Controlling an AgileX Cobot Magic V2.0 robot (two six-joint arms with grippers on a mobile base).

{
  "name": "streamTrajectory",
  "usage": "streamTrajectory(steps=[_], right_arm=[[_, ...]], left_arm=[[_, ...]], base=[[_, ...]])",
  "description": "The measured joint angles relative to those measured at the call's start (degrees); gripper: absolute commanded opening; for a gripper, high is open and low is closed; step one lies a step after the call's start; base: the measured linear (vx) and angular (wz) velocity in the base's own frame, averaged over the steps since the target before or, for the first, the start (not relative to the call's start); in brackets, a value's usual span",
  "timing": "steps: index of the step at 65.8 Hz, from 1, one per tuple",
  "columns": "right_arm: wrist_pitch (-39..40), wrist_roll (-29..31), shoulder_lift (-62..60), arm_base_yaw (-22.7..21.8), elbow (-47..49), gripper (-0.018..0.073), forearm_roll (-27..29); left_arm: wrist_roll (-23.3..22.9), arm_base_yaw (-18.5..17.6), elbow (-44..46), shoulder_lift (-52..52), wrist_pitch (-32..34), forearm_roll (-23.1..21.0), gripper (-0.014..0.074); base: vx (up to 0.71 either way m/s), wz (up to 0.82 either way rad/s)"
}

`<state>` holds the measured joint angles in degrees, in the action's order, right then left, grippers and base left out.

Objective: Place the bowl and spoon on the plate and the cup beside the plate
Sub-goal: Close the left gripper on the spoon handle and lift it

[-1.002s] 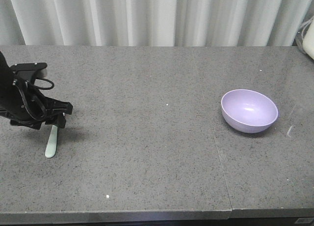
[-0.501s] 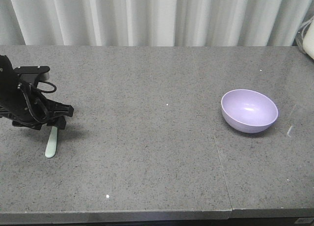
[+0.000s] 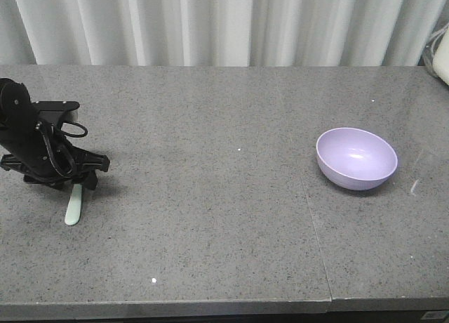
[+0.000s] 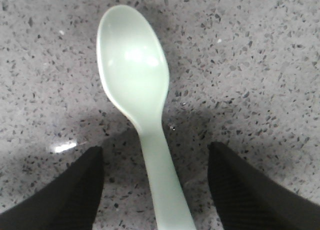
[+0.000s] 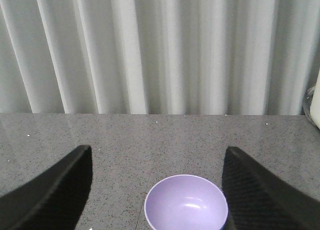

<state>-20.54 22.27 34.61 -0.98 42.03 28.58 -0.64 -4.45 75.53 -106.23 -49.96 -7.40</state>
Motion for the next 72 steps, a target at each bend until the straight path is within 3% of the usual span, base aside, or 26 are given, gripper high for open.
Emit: streamTrajectory(steps=[28, 47, 72], right_arm=[[0.0, 0.0, 0.0, 0.0, 0.0, 0.0536, 0.0], [0.0, 0.0, 0.0, 0.0, 0.0, 0.0536, 0.0], [-1.12, 1.51, 0.06, 0.0, 0.28, 0.051, -1.43]], left_arm=[[0.64, -0.02, -0.68, -0.98, -0.21, 2.45, 0.029], [0.64, -0.07, -3.01, -0.04, 2.45, 5.54, -0.0011], [1.86, -0.07, -5.26, 3.69, 0.77, 6.03, -0.0008]], base=[[0.0, 0.0], [0.0, 0.0], [0.0, 0.0]])
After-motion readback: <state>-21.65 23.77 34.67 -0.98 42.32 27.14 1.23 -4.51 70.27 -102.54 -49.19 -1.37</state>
